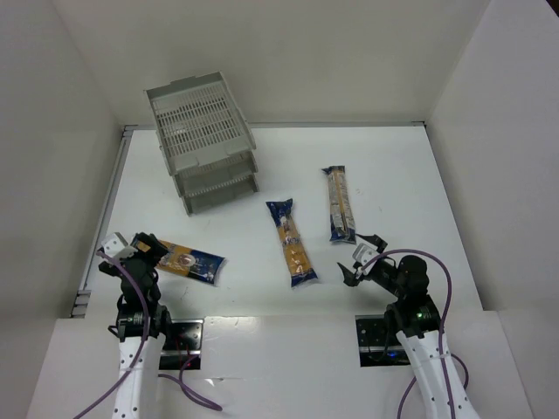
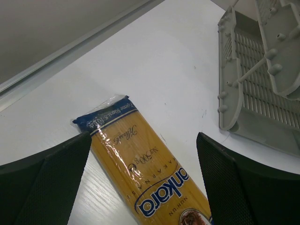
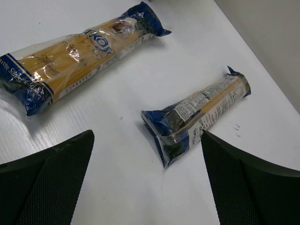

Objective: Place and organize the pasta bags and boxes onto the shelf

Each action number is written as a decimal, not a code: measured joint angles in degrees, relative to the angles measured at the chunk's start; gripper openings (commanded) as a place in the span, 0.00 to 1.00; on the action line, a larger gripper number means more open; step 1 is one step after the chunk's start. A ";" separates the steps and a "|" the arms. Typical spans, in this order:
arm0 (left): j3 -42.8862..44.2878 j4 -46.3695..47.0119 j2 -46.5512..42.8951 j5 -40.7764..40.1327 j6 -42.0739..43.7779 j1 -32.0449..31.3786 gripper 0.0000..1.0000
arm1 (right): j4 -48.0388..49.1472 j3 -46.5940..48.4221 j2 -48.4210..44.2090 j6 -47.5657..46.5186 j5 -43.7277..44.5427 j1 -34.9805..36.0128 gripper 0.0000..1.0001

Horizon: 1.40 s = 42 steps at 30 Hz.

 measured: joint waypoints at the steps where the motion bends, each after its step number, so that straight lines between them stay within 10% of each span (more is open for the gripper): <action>1: 0.00 -0.04 0.00 -0.02 -0.07 0.00 1.00 | 0.00 0.00 0.00 0.00 0.00 0.00 1.00; 16: 0.98 9.03 0.02 9.44 19.87 0.00 1.00 | -1.68 0.11 0.00 -27.30 -2.78 0.00 1.00; 25: 10.49 14.36 5.07 20.90 55.65 0.04 1.00 | 1.44 19.71 14.23 -12.11 12.68 0.13 1.00; 31: 41.22 7.56 27.65 18.73 45.66 0.04 1.00 | -1.79 54.82 61.13 14.14 24.55 1.05 1.00; 42: 49.37 -15.80 42.66 27.28 14.58 2.97 1.00 | -12.72 60.76 83.78 35.78 32.15 4.50 1.00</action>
